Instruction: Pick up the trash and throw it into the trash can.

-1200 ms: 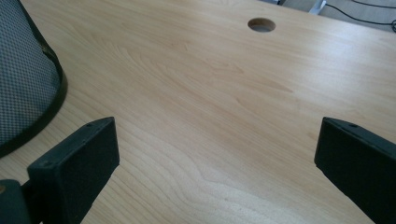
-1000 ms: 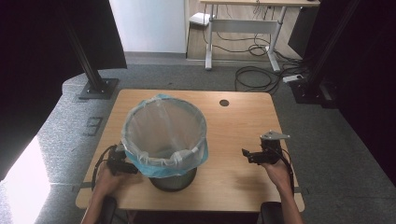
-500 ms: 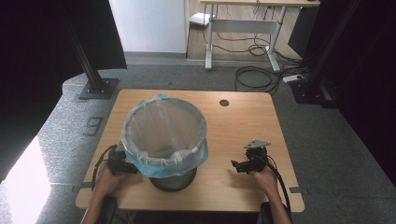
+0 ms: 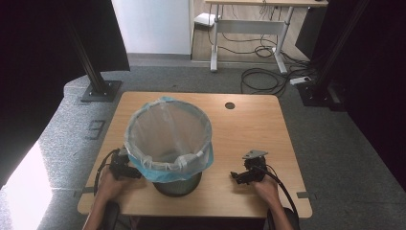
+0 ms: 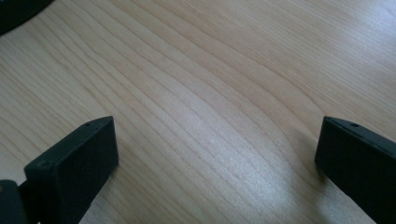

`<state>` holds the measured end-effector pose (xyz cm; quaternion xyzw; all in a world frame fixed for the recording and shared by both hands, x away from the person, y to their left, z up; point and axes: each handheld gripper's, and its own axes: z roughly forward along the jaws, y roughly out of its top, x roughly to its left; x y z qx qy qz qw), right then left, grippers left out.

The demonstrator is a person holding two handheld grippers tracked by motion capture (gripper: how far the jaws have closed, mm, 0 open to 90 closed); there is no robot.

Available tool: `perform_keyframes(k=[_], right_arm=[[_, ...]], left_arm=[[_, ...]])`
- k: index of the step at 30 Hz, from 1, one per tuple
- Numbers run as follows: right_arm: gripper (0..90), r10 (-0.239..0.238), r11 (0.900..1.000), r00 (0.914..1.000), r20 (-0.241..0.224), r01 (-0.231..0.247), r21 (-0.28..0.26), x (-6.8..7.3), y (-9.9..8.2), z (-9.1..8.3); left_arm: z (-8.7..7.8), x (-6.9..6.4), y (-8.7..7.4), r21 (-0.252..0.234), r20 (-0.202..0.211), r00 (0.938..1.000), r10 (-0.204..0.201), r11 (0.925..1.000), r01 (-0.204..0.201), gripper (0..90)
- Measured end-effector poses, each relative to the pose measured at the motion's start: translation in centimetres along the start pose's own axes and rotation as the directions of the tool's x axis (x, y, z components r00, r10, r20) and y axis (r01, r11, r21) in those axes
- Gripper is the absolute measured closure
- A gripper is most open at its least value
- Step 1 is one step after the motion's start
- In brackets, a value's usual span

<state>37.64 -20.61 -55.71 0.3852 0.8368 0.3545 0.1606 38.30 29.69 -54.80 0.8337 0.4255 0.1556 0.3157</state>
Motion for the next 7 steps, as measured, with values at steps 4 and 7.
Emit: perform_keyframes(k=[4, 7], right_arm=[[0.0, -0.002, 1.0000, 1.0000, 0.001, 0.002, -0.002, 0.01, -0.03, 0.00], [0.0, -0.002, 1.0000, 1.0000, 0.001, 0.002, -0.002, 0.01, -0.04, 0.00]], left_arm=[[0.00, -0.01, 0.00, 0.000, 0.000, 1.0000, -0.001, 1.0000, 0.001, 0.0], [0.01, -0.01, 0.00, -0.001, 0.000, 1.0000, -0.002, 1.0000, 0.002, 0.0]])
